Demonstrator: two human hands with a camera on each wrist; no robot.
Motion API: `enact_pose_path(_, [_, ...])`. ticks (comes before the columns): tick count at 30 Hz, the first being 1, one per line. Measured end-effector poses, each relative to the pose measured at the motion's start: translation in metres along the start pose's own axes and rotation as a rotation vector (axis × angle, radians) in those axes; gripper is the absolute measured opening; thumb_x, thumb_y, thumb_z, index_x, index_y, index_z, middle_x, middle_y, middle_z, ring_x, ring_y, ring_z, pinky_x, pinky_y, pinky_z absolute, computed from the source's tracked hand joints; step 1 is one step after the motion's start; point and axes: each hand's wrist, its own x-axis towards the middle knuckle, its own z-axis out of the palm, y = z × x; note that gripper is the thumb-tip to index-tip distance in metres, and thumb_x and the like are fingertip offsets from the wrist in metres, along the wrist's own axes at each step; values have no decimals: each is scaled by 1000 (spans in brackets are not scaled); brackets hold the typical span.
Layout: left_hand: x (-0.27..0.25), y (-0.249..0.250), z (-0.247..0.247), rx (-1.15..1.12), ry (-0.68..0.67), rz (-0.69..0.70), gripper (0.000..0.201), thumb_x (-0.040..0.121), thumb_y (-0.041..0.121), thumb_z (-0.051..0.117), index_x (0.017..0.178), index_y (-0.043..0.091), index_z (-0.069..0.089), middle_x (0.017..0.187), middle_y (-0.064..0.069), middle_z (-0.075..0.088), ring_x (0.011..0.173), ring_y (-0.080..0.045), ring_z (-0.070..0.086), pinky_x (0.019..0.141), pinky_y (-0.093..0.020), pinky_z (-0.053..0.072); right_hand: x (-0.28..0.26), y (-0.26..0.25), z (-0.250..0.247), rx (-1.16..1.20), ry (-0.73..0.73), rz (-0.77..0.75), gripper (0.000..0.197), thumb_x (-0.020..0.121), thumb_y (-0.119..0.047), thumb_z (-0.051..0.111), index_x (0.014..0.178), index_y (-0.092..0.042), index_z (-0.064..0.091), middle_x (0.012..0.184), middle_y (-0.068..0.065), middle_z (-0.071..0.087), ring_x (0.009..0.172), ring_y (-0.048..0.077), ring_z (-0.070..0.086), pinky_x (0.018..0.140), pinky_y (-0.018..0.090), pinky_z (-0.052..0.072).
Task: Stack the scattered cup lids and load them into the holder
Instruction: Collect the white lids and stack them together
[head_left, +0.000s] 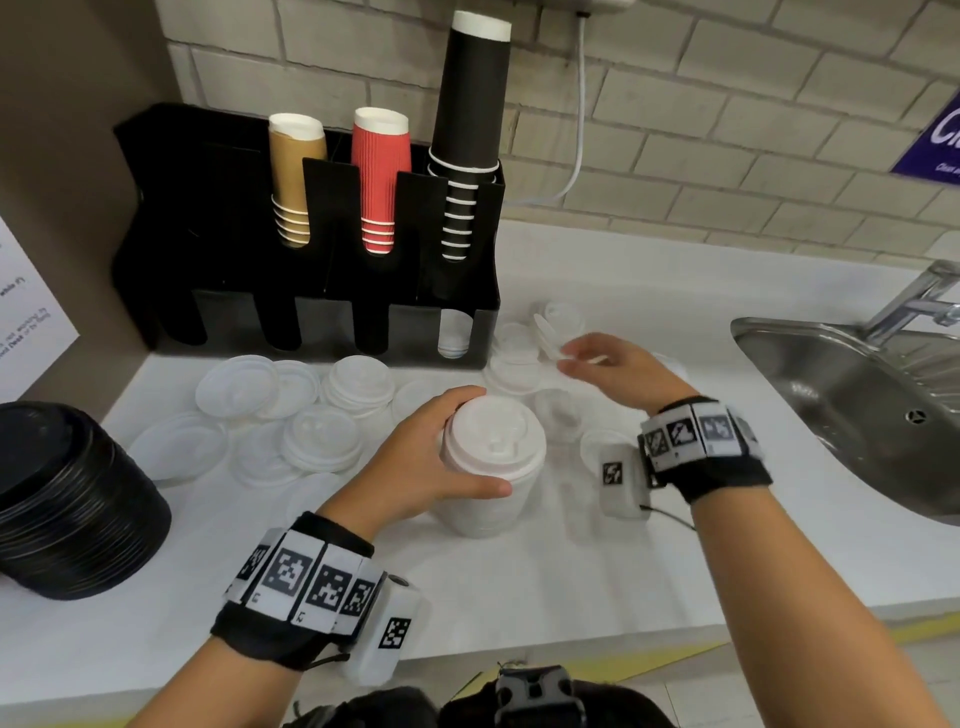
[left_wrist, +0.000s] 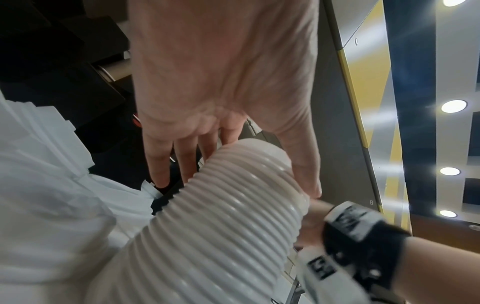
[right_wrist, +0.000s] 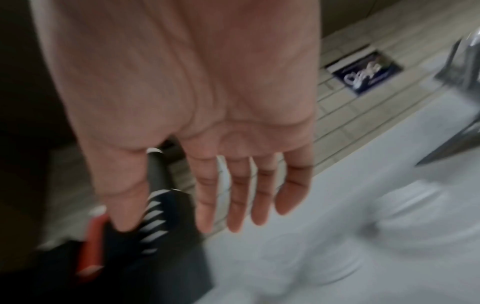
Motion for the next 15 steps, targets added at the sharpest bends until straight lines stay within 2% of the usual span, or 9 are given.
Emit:
enact_pose_path(3, [0,1,-2,6,-3,-2,78,60,31,92,121,49,48,123,28,54,115,12,48,89,-6,39,36,48,-17,-483,-25,332,57,92,-42,59,136,-8,48,141,12,48,130,30,44,105,35,37])
enact_pose_path(4, [0,1,-2,8,-3,-2,77,60,30,92,119,51,48,122,29,54,114,14,48,88,-5,39,41,62,-19,-597,-17,389,62,91,-44,59,139,-7,44,144,16,43,132,34,42,107,38,36])
enact_pose_path(6, [0,1,-2,11,-5,-2,75,60,30,93,116,52,48,119,32,55,112,16,48,87,-3,39,43,83,-22,-675,4,486,69,86,-47,62,140,-10,41,143,20,39,130,39,39,105,43,36])
enact_pose_path(9, [0,-1,-3,16,-7,-8,76,59,30,93,118,50,49,115,35,55,112,14,48,89,-4,38,41,94,-21,-701,9,535,71,81,-50,66,138,-14,42,140,18,36,129,40,36,103,46,36])
enact_pose_path(12, [0,-1,-2,16,-10,-4,75,60,29,93,118,49,49,114,38,54,111,15,48,87,-1,38,42,91,-18,-727,-3,510,59,80,-53,67,126,-18,55,139,17,32,126,40,36,106,43,35])
enact_pose_path(15, [0,-1,-2,17,-10,6,75,60,26,93,117,49,49,113,40,53,109,18,48,85,2,36,42,89,-15,-678,-21,449,50,81,-49,69,117,-15,61,133,15,40,120,36,45,101,38,41])
